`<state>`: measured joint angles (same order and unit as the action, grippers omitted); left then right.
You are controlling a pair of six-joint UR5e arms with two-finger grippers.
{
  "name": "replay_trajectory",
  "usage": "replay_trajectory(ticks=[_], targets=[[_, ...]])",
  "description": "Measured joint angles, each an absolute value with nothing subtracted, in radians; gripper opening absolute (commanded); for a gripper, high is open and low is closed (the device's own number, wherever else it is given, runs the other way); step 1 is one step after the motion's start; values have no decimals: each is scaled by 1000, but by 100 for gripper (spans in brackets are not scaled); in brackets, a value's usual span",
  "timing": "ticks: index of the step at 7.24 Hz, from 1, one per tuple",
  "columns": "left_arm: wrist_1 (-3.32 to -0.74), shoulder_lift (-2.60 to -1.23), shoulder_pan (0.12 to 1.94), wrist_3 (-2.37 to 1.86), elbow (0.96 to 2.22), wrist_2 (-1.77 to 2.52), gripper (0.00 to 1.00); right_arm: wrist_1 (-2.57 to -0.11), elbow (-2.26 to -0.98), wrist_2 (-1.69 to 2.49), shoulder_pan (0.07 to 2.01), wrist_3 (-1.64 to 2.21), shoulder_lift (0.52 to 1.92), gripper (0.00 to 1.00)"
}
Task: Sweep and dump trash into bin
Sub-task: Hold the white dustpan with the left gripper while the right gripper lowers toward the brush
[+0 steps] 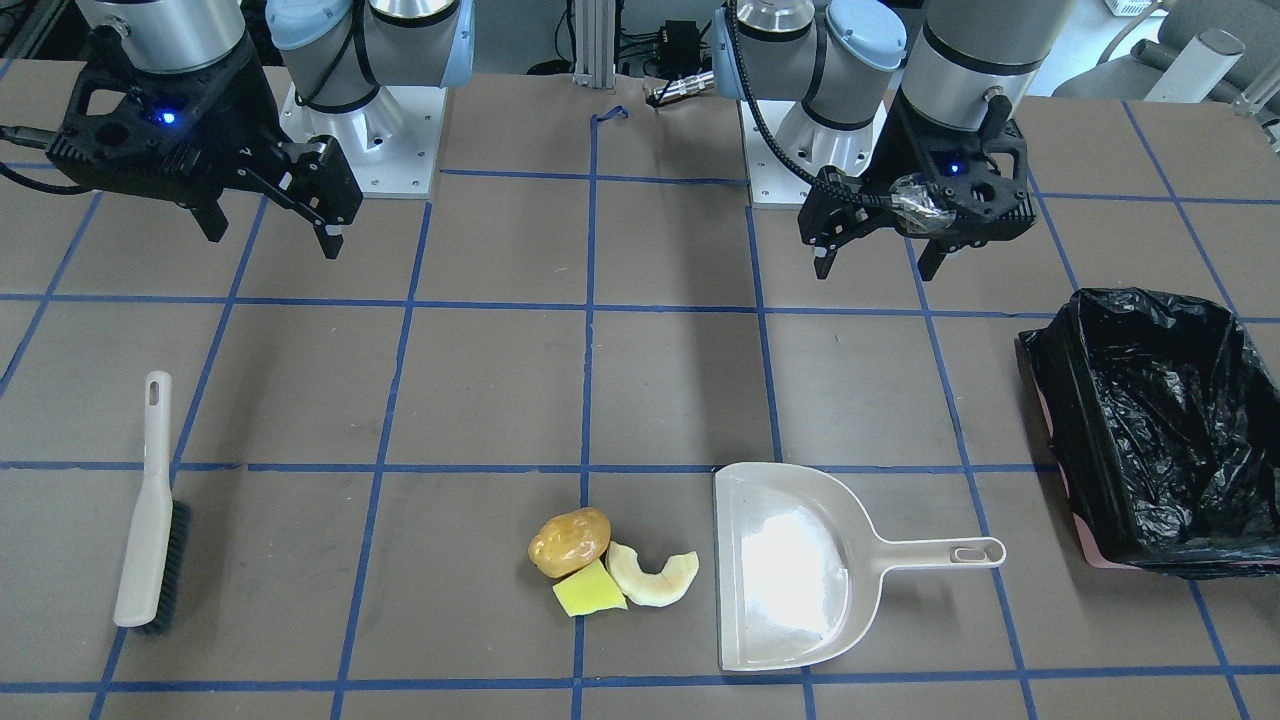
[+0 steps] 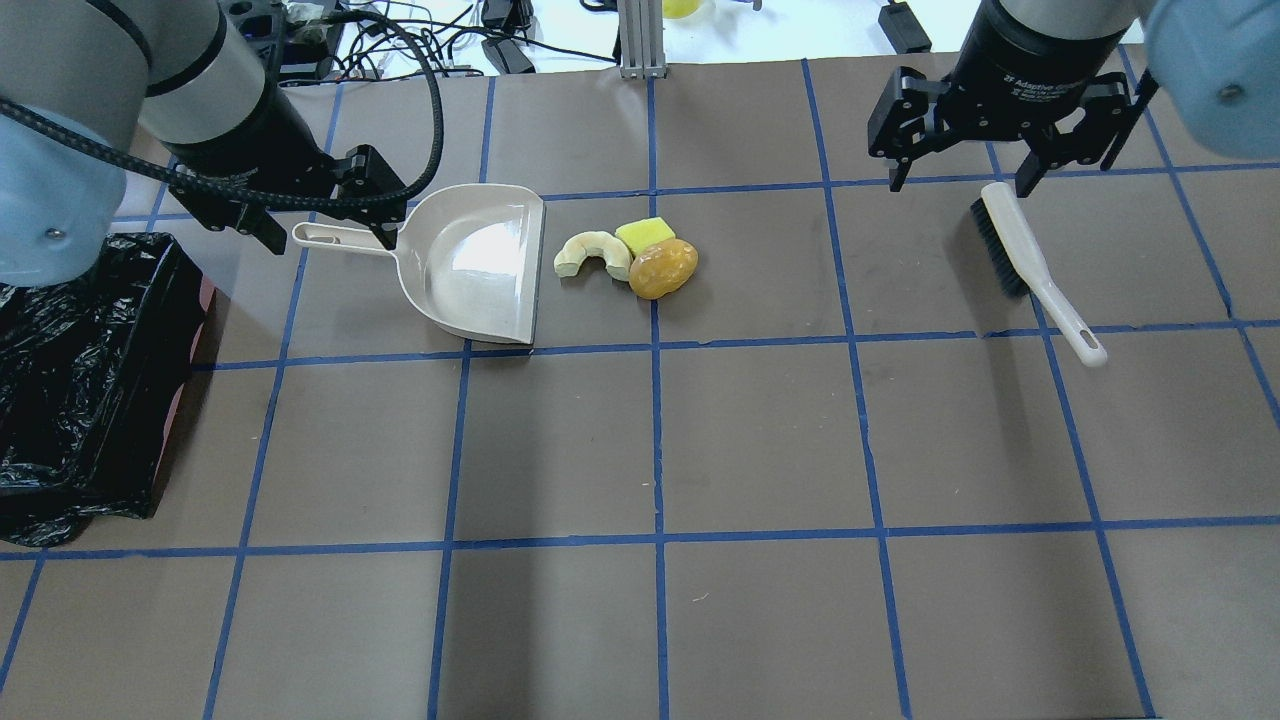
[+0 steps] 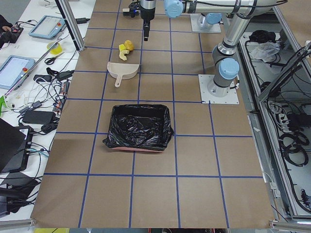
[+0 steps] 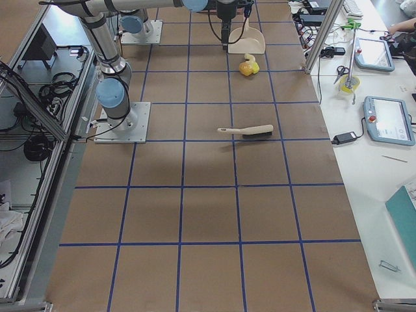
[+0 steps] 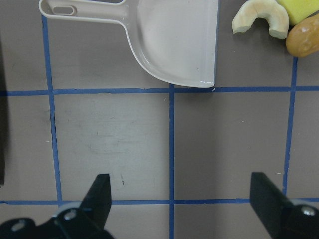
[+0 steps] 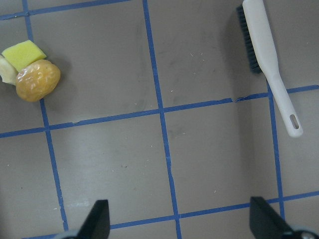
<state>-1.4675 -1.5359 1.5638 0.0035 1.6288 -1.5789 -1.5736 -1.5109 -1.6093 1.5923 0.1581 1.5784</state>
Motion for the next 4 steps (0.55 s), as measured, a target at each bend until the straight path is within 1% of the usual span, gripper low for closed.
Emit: replay_trajectory(ticks=[4], targets=[[-1468,-1534,1563,3,1630,-1583,100,-1582,-1512,-1612,1591,165,1581,100]])
